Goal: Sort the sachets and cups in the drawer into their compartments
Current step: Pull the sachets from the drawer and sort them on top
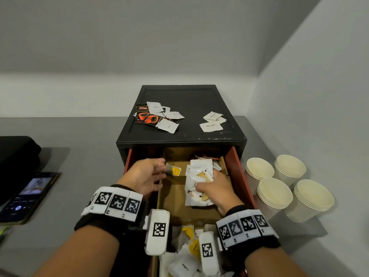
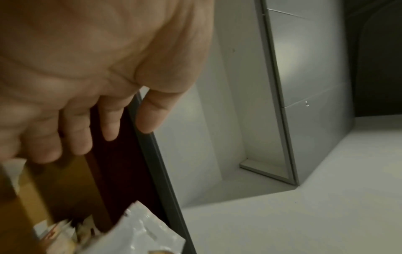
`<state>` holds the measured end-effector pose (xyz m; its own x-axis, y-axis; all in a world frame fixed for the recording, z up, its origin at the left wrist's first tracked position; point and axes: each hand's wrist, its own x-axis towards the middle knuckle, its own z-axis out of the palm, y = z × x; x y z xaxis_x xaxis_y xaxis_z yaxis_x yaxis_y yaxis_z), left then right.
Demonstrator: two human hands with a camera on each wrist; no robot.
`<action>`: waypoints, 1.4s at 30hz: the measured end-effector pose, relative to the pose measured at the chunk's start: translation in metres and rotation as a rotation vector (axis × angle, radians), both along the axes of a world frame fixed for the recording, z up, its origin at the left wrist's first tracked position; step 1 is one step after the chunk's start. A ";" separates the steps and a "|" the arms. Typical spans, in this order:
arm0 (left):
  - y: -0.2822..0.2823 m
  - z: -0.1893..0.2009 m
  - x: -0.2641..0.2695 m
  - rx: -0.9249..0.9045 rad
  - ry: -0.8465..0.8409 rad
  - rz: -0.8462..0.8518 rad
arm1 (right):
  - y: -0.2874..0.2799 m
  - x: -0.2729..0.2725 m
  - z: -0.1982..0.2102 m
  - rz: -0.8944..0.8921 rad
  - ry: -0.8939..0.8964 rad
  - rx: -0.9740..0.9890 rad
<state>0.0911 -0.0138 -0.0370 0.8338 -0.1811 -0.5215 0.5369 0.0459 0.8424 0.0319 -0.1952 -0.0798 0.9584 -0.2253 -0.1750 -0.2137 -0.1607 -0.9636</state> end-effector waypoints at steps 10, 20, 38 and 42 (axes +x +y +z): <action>-0.015 -0.010 -0.028 -0.070 0.044 -0.349 | 0.003 -0.002 0.014 0.125 -0.012 0.340; -0.017 -0.028 -0.042 -0.199 -0.081 -0.323 | 0.019 -0.007 0.009 0.347 0.042 0.162; -0.024 -0.035 -0.045 -0.303 -0.142 -0.190 | 0.016 -0.008 0.011 0.367 -0.011 0.289; -0.026 -0.035 -0.046 -0.331 -0.109 -0.173 | 0.021 -0.009 0.012 0.439 -0.009 0.203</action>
